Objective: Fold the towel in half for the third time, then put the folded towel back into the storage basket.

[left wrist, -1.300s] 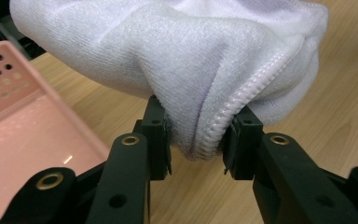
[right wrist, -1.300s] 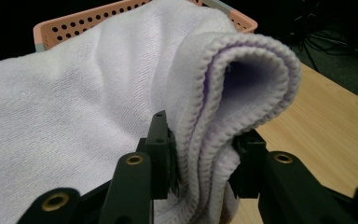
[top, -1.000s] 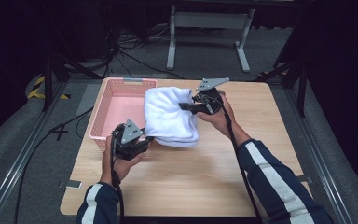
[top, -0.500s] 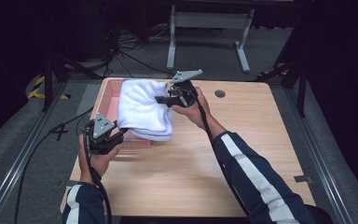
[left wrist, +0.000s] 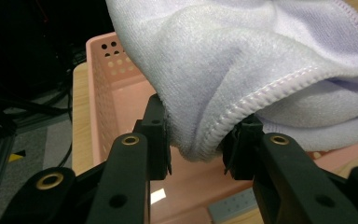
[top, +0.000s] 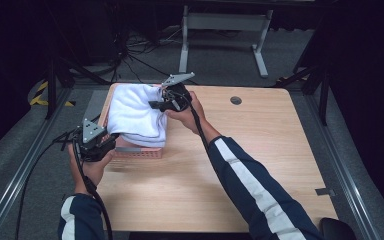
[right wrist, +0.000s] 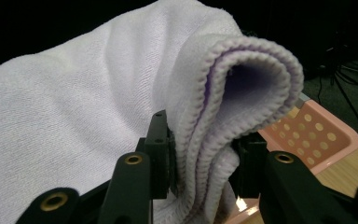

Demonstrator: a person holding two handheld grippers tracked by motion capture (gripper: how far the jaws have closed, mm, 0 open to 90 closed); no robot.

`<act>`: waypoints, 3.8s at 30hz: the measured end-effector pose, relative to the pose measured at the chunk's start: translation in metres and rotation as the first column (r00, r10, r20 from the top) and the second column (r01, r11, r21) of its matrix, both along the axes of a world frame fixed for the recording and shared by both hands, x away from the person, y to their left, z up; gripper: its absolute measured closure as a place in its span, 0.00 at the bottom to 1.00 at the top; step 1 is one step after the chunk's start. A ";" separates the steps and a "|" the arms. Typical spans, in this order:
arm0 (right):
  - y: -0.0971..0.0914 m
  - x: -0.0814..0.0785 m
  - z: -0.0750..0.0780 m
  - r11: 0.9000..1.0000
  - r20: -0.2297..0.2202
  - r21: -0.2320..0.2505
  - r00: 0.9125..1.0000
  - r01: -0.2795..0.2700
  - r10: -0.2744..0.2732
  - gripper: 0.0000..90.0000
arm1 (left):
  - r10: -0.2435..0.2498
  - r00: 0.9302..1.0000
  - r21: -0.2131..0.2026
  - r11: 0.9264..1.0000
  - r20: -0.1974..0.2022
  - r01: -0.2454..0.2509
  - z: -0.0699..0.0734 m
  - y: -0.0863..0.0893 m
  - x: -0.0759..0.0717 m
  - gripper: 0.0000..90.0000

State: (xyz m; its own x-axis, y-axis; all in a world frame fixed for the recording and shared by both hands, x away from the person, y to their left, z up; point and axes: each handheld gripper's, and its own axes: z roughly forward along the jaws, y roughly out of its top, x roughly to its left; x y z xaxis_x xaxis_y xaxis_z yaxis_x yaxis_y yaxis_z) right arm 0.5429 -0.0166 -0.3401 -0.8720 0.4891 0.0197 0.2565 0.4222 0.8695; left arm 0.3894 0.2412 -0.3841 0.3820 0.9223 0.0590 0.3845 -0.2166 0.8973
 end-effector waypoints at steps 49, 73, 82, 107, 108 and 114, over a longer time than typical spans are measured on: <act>-0.143 -0.089 -0.027 0.942 0.052 -0.328 0.994 -0.069 0.091 0.36 | -0.332 0.942 0.113 0.935 -0.053 0.336 -0.021 -0.116 -0.061 0.30; -0.323 -0.196 -0.106 0.939 -0.004 -0.322 0.992 0.119 -0.127 0.28 | -0.572 0.753 0.145 0.757 -0.325 0.637 -0.086 -0.171 -0.061 0.24; -0.372 -0.209 -0.127 0.951 -0.062 -0.219 0.970 0.217 -0.235 0.23 | -0.610 0.726 0.063 0.751 -0.318 0.658 -0.093 -0.175 -0.050 0.16; -0.371 -0.206 -0.128 0.952 -0.066 -0.229 0.973 0.201 -0.221 0.16 | -0.636 0.700 0.069 0.722 -0.324 0.688 -0.093 -0.180 -0.045 0.13; -0.371 -0.206 -0.128 0.952 -0.066 -0.229 0.973 0.201 -0.222 0.16 | -0.637 0.700 0.069 0.721 -0.323 0.689 -0.093 -0.180 -0.044 0.13; -0.371 -0.206 -0.128 0.953 -0.066 -0.229 0.973 0.200 -0.220 0.16 | -0.640 0.698 0.071 0.719 -0.322 0.691 -0.093 -0.180 -0.043 0.12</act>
State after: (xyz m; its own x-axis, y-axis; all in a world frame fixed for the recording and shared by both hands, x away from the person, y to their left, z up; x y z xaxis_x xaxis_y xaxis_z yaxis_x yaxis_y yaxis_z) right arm 0.3367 -0.3873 -0.4677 -0.7486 0.6620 -0.0351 0.4328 0.5282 0.7306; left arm 0.3460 0.0608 -0.4773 0.9152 0.4030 -0.0020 0.2857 -0.6454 0.7084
